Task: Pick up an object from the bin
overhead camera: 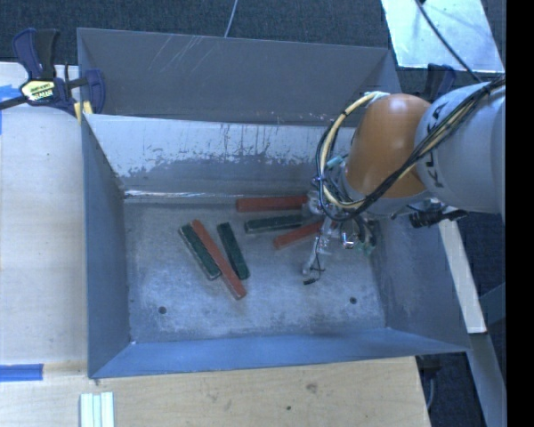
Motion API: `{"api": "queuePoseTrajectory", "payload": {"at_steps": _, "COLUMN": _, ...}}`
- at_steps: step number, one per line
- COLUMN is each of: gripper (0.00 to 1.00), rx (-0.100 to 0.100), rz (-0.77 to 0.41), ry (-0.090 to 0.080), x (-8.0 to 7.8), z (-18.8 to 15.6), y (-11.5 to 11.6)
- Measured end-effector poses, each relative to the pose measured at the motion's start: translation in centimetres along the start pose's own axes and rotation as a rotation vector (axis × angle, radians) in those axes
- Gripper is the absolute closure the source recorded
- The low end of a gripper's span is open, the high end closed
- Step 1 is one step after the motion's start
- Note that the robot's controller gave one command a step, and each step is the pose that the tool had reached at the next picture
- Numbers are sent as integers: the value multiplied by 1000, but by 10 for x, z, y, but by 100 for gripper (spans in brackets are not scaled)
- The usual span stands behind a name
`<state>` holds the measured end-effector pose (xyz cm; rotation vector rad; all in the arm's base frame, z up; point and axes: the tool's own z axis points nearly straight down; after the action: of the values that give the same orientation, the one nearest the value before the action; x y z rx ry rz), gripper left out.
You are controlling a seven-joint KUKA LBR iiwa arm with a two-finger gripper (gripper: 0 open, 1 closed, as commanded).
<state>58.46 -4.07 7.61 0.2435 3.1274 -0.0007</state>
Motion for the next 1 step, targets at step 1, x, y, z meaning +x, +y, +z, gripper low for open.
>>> {"api": "queuePoseTrajectory", "payload": {"at_steps": 1, "gripper": 100, "rx": 0, "rz": 67, "ry": -4, "x": -1, "z": 7, "y": 6}}
